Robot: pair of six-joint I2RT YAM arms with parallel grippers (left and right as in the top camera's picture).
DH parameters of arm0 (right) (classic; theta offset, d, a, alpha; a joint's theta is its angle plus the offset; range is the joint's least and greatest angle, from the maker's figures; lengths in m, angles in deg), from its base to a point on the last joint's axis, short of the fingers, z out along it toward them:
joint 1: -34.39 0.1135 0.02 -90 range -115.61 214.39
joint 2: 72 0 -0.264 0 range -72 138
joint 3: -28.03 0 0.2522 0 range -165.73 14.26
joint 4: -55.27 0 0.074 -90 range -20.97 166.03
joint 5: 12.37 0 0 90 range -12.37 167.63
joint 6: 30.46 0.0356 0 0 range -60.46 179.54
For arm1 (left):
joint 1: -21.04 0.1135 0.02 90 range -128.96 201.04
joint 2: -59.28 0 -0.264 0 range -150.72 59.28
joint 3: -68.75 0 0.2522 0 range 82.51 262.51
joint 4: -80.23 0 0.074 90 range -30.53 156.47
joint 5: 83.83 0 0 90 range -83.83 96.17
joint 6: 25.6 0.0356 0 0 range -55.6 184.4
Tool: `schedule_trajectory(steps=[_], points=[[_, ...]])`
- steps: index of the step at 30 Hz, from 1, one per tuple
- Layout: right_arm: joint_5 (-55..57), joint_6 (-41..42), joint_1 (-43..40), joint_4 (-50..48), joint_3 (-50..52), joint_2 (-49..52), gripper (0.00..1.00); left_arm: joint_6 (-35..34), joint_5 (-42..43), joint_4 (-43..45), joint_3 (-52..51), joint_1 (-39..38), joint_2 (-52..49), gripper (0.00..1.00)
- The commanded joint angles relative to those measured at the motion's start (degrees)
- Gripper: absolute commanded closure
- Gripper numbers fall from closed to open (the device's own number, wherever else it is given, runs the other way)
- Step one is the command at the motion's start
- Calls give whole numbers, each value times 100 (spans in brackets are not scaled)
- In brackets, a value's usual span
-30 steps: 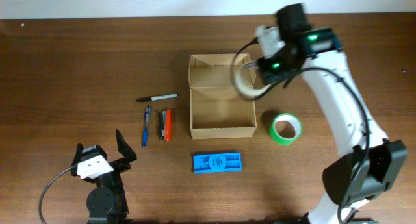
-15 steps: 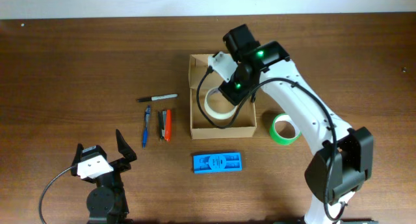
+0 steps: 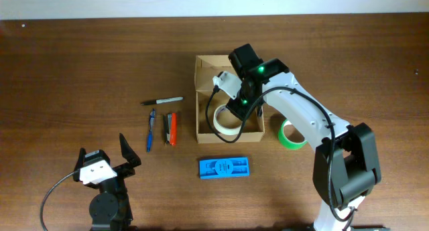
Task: Pack container
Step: 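Carry the clear tape into the box and release it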
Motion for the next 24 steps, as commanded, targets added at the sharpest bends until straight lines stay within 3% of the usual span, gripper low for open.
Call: schedule_trajectory(steps=[1, 24], points=[[-52, -37, 70, -223, 162, 26, 96, 31, 61, -26, -20, 31, 42, 0], [236, -42, 63, -79, -321, -260, 96, 31, 61, -26, -20, 31, 42, 0]])
